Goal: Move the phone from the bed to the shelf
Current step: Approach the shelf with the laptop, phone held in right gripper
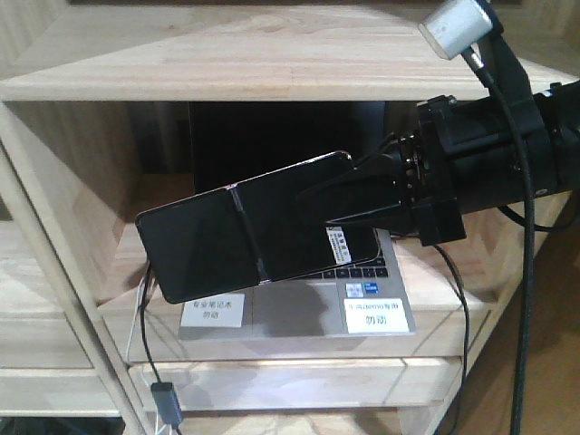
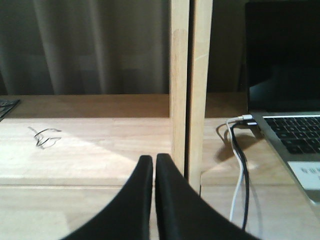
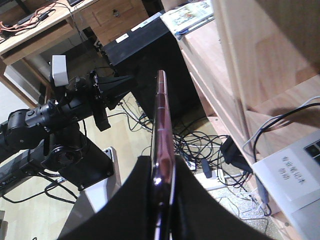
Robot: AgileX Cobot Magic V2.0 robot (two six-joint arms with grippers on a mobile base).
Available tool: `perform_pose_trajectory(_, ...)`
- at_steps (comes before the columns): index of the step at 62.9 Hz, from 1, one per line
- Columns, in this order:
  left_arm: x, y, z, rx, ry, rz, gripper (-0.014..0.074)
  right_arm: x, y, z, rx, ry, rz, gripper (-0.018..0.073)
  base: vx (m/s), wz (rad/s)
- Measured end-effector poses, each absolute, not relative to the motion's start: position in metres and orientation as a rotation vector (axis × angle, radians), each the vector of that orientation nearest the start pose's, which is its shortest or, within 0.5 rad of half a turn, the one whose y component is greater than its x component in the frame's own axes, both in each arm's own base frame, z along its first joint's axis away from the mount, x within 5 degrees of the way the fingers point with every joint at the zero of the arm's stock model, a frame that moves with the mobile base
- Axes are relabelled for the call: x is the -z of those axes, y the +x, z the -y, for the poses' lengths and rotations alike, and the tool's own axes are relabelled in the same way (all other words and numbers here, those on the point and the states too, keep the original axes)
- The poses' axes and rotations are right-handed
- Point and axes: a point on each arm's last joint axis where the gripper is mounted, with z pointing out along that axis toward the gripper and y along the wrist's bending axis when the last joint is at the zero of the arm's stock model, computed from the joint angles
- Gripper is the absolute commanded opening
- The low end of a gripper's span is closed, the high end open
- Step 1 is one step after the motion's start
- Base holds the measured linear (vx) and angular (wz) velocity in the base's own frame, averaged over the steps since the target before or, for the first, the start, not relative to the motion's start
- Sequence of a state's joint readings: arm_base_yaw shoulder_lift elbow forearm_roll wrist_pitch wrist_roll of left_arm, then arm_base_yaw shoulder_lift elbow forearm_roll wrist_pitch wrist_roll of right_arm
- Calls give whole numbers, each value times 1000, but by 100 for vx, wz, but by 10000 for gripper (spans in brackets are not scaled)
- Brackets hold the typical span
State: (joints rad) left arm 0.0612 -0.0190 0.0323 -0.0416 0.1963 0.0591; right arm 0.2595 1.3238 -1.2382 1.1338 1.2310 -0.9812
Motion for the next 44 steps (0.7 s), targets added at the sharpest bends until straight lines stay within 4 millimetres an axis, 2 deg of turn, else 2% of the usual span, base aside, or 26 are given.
perform_pose_trajectory(44,-185,56,-3,-53,-30,-1693,1,-392,221,-139,-1168,-1076,-1915,-2,2,0)
